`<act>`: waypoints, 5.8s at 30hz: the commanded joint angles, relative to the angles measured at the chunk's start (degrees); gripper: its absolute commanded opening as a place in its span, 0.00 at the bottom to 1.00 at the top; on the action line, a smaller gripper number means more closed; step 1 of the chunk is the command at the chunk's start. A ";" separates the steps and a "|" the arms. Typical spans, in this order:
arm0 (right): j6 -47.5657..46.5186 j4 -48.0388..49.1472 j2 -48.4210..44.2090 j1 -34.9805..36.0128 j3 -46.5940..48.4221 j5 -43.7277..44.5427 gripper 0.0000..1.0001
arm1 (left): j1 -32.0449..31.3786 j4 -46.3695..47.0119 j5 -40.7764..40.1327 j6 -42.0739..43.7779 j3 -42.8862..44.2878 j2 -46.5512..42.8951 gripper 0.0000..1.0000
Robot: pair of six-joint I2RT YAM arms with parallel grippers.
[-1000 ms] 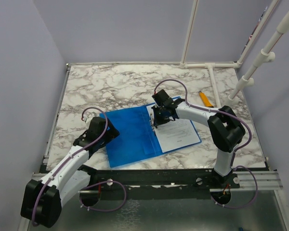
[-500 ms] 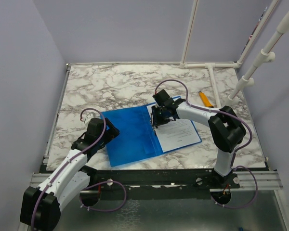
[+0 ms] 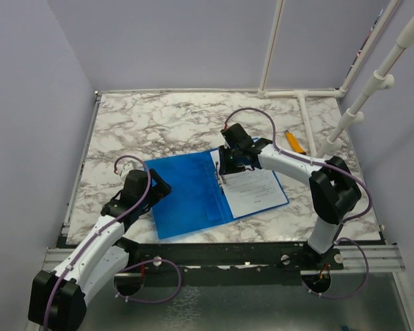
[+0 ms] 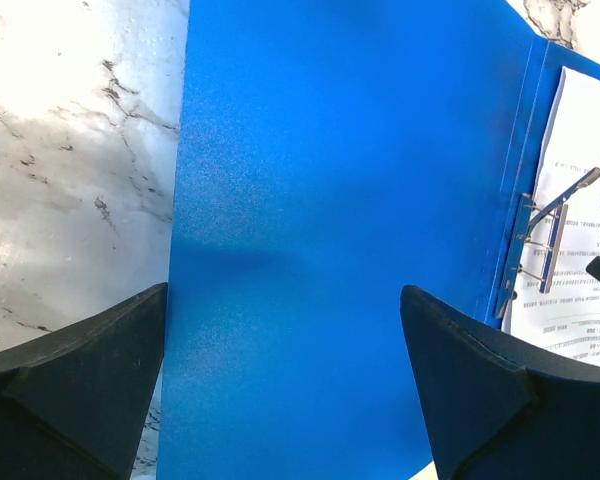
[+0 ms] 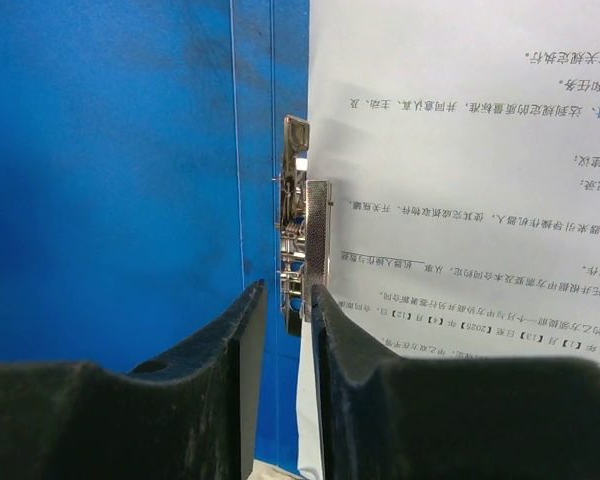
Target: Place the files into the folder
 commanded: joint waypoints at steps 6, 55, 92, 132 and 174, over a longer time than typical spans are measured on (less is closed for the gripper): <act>0.63 -1.84 3.66 0.10 2.11 1.77 0.23 | 0.23 -3.92 -2.74 -1.55 2.04 -1.27 0.98; 0.45 -3.67 4.65 1.38 -2.66 1.73 0.08 | -11.01 17.26 7.31 -6.88 3.75 24.87 0.99; 5.85 -3.26 -0.47 2.62 -5.38 10.34 0.01 | -11.01 19.70 5.91 -8.37 1.91 25.53 0.99; 3.82 -15.12 3.20 11.52 9.02 15.12 0.19 | -11.01 19.47 6.60 -7.07 1.25 24.46 0.99; 3.45 -15.85 9.91 12.69 6.38 19.36 0.04 | -11.01 18.95 6.43 -6.80 -0.53 22.93 0.99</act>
